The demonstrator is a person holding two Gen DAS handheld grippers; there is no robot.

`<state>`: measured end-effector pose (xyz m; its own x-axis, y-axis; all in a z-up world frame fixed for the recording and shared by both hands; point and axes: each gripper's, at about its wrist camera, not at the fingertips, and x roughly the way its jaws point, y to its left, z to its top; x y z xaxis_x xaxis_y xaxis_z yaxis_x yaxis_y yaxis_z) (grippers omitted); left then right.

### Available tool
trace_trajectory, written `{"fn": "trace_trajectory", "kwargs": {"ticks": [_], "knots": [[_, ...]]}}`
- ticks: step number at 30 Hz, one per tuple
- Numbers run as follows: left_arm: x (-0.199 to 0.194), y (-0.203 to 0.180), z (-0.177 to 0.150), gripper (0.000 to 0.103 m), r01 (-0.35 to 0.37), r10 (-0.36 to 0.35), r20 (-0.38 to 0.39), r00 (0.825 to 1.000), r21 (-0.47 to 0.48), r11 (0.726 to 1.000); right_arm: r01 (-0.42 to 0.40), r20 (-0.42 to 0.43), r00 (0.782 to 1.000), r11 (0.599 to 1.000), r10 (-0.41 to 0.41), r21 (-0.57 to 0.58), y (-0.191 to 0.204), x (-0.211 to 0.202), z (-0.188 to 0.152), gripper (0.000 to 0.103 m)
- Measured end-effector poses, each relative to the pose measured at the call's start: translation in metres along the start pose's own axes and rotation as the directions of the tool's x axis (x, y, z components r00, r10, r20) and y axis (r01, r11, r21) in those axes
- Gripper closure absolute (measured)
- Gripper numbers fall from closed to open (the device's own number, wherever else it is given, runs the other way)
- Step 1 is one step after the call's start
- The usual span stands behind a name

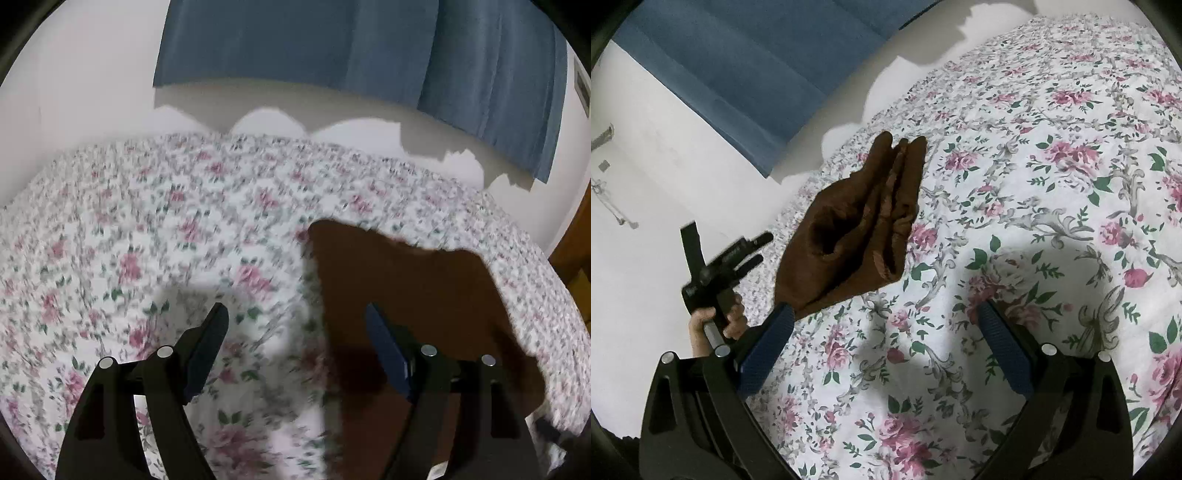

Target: Fold small clothes

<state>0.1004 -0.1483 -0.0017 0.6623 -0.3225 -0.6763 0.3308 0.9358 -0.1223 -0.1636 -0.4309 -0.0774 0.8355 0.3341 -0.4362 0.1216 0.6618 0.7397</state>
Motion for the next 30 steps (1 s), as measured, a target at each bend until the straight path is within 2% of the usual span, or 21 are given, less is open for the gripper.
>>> {"fn": "trace_trajectory", "kwargs": {"ticks": [2,5,9,11,13,15,20,23,24,27,30], "knots": [[0.008,0.009,-0.01,0.028,0.032,-0.033,-0.023,0.999,-0.025,0.999,0.014,-0.009,1.0,1.0,-0.014,0.01,0.002,0.001,0.002,0.003],[0.019,0.021,-0.022,0.028,0.092,-0.096,-0.047,0.994,-0.076,0.993,-0.027,-0.036,0.999,0.998,0.03,0.063,0.004,0.004,0.014,0.004],[0.024,0.031,-0.028,0.028,0.147,-0.157,-0.063,0.986,-0.142,0.979,-0.085,-0.02,0.996,0.994,0.087,0.066,0.019,0.011,0.05,0.005],[0.024,0.033,-0.03,0.028,0.164,-0.176,-0.063,0.982,-0.159,0.974,-0.13,-0.037,0.99,0.989,0.133,0.077,0.023,0.029,0.073,0.011],[0.024,0.034,-0.03,0.028,0.171,-0.184,-0.066,0.981,-0.163,0.972,-0.128,-0.06,0.989,0.987,0.134,0.1,0.021,0.052,0.094,0.029],[0.024,0.033,-0.029,0.028,0.177,-0.189,-0.064,0.98,-0.162,0.971,-0.115,-0.079,0.989,0.985,0.126,0.125,0.016,0.078,0.113,0.031],[0.027,0.036,-0.029,0.026,0.188,-0.203,-0.07,0.977,-0.176,0.966,-0.016,-0.1,0.995,0.995,0.027,0.102,0.013,0.132,0.149,0.034],[0.028,0.038,-0.029,0.025,0.194,-0.211,-0.073,0.975,-0.19,0.963,0.004,-0.115,0.993,0.996,0.006,0.085,0.014,0.153,0.161,0.05],[0.029,0.038,-0.028,0.025,0.194,-0.21,-0.073,0.975,-0.19,0.963,0.006,-0.123,0.992,0.997,0.005,0.083,0.015,0.16,0.165,0.058],[0.029,0.037,-0.028,0.025,0.192,-0.208,-0.072,0.975,-0.185,0.964,0.001,-0.15,0.989,0.999,0.006,0.046,0.022,0.175,0.172,0.097],[0.03,0.038,-0.027,0.025,0.195,-0.212,-0.075,0.974,-0.185,0.963,0.068,-0.138,0.988,0.998,-0.066,0.011,0.019,0.178,0.174,0.097]]}}
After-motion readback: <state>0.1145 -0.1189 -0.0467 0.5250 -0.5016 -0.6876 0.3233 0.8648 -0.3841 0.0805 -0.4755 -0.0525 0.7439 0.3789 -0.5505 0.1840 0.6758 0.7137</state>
